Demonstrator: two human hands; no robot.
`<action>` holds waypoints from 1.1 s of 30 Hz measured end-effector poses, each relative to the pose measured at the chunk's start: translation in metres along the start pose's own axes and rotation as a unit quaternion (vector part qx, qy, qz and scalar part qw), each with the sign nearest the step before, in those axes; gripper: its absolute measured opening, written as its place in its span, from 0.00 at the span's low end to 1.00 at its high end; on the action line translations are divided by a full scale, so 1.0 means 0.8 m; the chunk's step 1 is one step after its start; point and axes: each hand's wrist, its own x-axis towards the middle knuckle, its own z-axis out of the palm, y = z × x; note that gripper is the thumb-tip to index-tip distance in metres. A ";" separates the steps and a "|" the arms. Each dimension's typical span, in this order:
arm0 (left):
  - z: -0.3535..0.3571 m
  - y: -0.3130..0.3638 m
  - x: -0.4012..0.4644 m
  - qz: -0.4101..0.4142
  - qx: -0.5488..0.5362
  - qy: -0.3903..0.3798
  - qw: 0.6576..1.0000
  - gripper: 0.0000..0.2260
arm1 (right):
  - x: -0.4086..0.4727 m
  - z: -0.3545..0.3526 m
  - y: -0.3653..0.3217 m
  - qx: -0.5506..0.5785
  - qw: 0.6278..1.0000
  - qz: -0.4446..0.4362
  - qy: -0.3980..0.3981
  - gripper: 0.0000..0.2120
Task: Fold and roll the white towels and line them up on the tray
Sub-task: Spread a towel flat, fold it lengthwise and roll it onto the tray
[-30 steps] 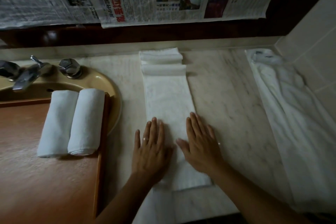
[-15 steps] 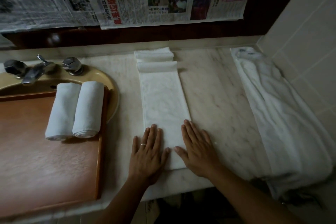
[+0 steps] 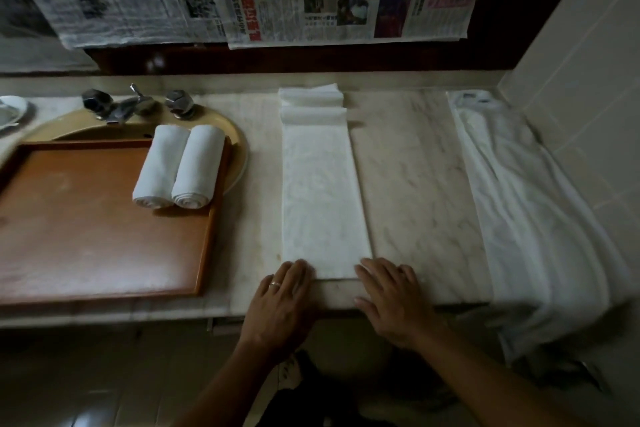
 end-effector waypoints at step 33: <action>-0.013 0.013 0.016 -0.089 -0.102 0.141 0.981 0.09 | 0.014 -0.042 -0.010 0.084 0.977 0.196 -0.020 0.07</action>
